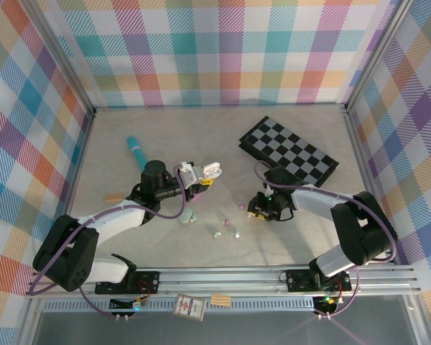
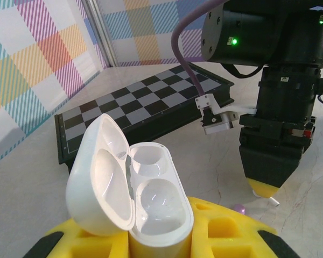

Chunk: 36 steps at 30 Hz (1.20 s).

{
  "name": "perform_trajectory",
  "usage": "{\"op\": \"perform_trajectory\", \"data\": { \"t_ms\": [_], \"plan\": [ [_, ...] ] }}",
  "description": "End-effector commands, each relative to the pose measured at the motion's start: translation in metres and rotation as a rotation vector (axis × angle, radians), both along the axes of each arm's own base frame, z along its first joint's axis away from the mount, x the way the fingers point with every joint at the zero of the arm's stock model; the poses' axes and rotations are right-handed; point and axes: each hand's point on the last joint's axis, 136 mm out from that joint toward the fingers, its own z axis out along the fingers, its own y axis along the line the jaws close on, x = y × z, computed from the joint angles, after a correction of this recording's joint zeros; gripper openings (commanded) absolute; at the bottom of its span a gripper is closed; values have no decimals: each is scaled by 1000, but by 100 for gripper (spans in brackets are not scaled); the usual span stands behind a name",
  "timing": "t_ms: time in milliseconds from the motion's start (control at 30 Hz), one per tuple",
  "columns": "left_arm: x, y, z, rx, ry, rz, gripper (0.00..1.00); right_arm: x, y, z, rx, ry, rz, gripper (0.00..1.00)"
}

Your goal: Insert the wireless bluetooth earbuds into the charging case

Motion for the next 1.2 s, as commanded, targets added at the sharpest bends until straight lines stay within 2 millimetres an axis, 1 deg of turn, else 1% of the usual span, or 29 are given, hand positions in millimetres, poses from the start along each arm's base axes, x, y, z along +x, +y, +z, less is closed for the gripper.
{"op": "perform_trajectory", "data": {
  "t_ms": [0, 67, 167, 300, 400, 533, 600, 700, 800, 967, 1167],
  "plan": [
    [-1, -2, 11, -21, -15, -26, 9, -11, -20, 0, -87, -4, 9, 38],
    [0, -3, 13, -23, -17, -28, 9, -10, -24, 10, -103, -31, 13, 45],
    [0, -3, 15, -25, -24, -28, 9, -6, -28, 26, -143, -58, 20, 50],
    [4, -1, 12, -12, -29, -5, 9, -3, -32, 37, -245, -62, 42, 50],
    [9, 4, 11, -22, -32, 27, 8, -2, -28, 39, -306, -50, 76, 48],
    [17, 12, 10, -32, -24, 77, 8, -4, -13, 37, -332, -8, 100, 43],
    [18, 14, 9, -28, -23, 86, 8, -3, -3, 35, -320, 7, 103, 39],
    [17, 15, 7, -24, -20, 88, 8, -2, 7, 30, -297, 26, 94, 36],
    [17, 15, 5, -22, -19, 87, 8, -2, 12, 24, -283, 44, 93, 34],
    [17, 17, 2, -7, -20, 94, 8, -6, 20, 12, -253, 88, 98, 35],
    [14, 17, -1, -4, -9, 88, 8, -1, 15, 7, -284, 69, 99, 34]
  ]
}}
